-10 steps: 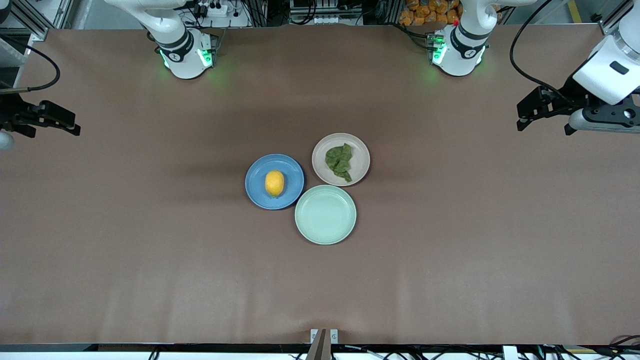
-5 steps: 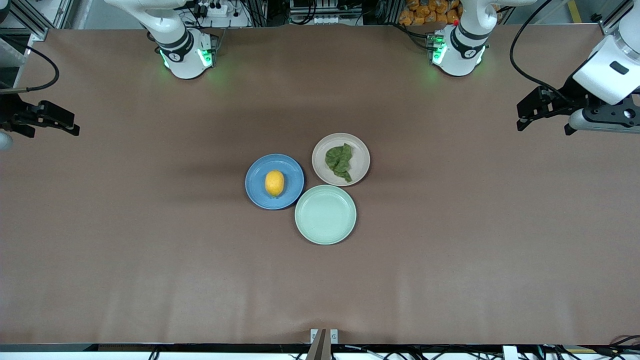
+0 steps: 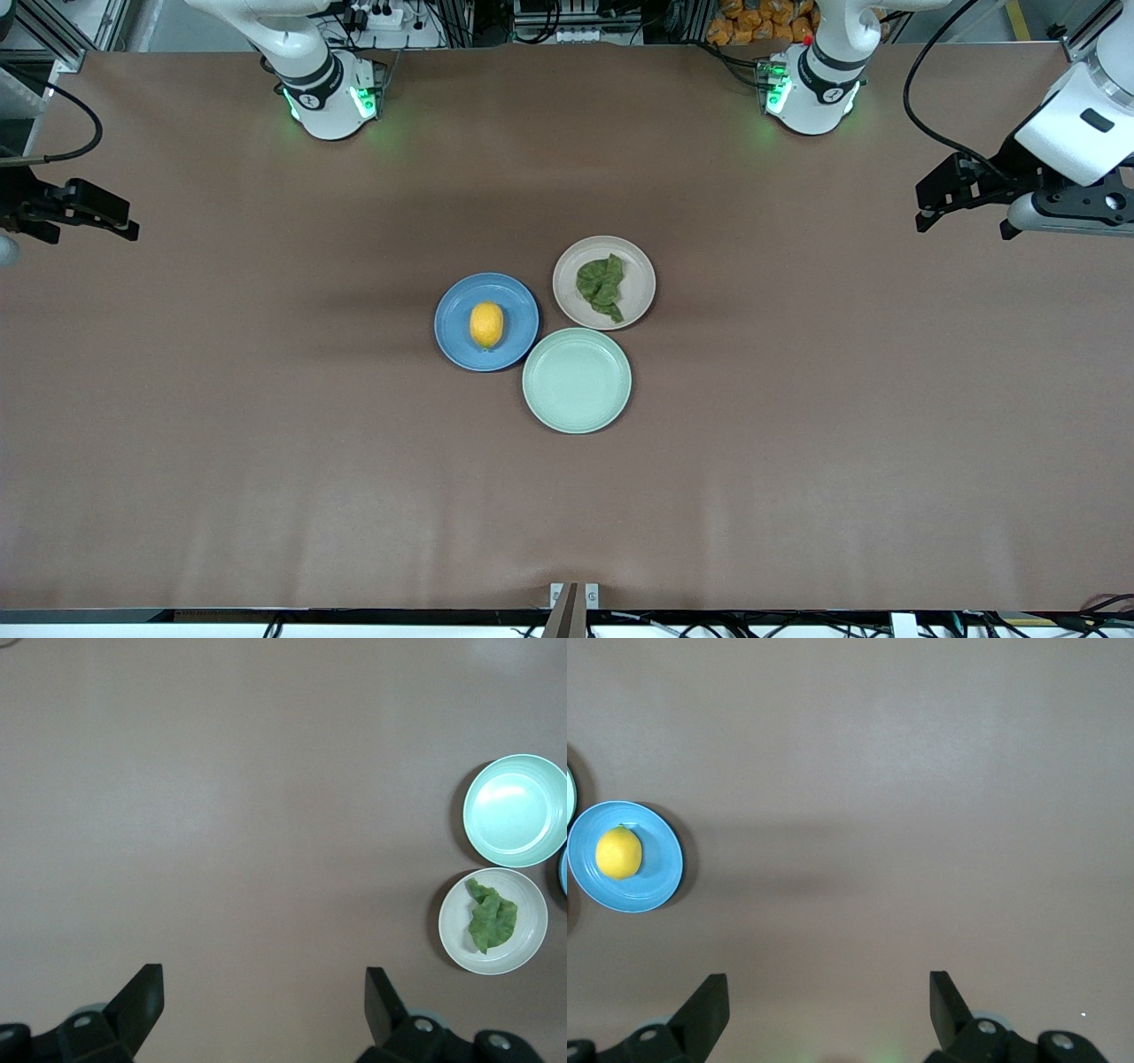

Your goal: Place lemon and lettuce in plates

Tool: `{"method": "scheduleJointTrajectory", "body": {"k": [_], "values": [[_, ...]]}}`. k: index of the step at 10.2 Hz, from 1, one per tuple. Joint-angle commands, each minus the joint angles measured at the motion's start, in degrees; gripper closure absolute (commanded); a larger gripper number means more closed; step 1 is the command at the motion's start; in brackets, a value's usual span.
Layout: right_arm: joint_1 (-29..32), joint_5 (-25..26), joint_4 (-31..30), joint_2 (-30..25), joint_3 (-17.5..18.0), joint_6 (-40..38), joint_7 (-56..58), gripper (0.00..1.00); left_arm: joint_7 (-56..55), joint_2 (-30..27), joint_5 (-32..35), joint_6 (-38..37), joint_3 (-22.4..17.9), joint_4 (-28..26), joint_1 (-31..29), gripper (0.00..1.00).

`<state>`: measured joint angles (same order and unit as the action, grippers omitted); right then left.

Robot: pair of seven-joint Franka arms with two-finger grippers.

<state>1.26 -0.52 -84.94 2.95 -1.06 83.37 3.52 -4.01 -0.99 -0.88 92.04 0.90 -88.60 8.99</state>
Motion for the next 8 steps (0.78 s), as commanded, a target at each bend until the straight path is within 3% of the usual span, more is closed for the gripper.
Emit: {"method": "scheduleJointTrajectory", "body": {"k": [1, 8], "values": [[0.3, 0.0, 1.5, 0.7, 0.1, -0.7, -0.4, 0.00, 1.3, 0.3, 0.0, -0.5, -0.1, 0.8, 0.0, 0.00], [0.3, -0.1, 1.5, 0.7, 0.1, -0.7, -0.4, 0.00, 1.3, 0.5, 2.2, -1.3, 0.2, 0.7, 0.4, 0.00]]}}
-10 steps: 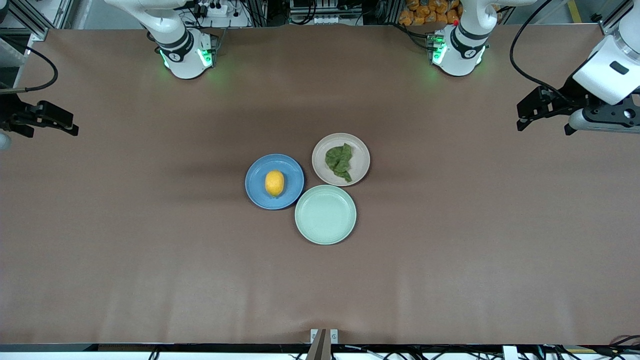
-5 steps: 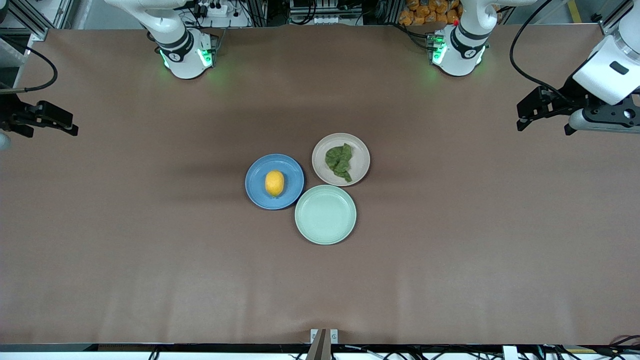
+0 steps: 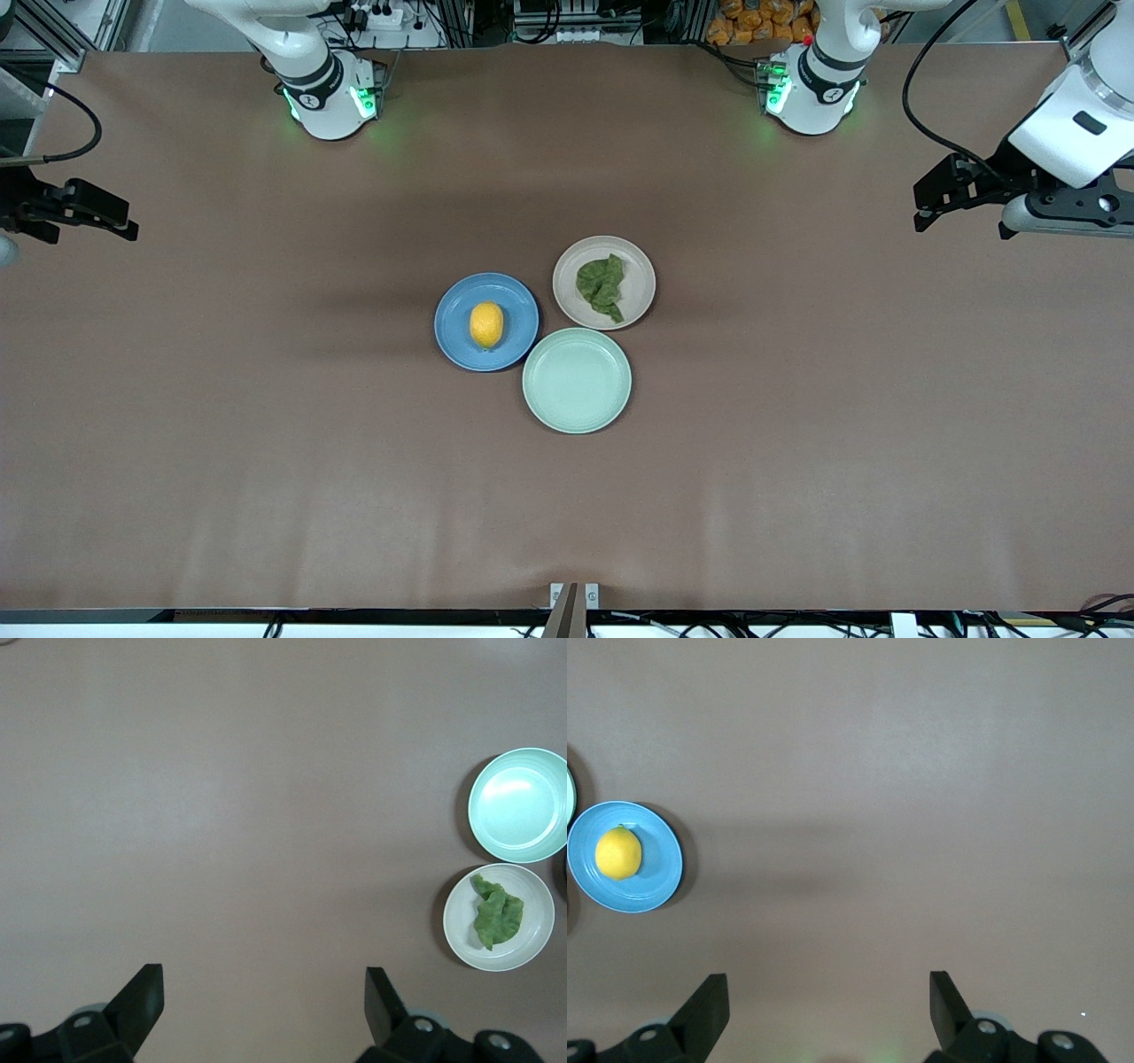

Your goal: Place lemon and lettuce in plates

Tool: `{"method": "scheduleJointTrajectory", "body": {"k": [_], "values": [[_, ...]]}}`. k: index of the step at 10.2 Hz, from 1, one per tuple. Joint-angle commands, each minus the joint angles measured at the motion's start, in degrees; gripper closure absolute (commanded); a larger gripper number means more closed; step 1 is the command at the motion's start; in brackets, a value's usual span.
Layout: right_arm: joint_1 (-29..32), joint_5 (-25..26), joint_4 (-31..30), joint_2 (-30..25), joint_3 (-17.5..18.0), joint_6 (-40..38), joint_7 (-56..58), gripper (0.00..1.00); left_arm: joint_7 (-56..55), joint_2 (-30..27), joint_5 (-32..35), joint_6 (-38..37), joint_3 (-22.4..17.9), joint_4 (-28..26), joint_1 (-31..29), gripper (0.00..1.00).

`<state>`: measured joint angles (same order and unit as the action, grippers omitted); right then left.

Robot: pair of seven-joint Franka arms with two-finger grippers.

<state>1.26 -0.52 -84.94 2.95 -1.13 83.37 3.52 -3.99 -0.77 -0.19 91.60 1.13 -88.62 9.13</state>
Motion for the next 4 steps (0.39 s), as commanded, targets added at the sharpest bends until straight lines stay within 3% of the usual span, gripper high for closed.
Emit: {"method": "scheduleJointTrajectory", "body": {"k": [1, 4], "values": [[0.3, -0.1, 1.5, 0.7, 0.2, -0.7, -0.4, 0.00, 1.3, 0.2, 1.5, -0.9, 0.1, 0.7, 0.2, 0.00], [0.3, -0.1, 1.5, 0.7, 0.2, -0.7, -0.4, 0.00, 1.3, 0.2, 1.4, -0.9, 0.1, 0.7, 0.0, 0.00]]}}
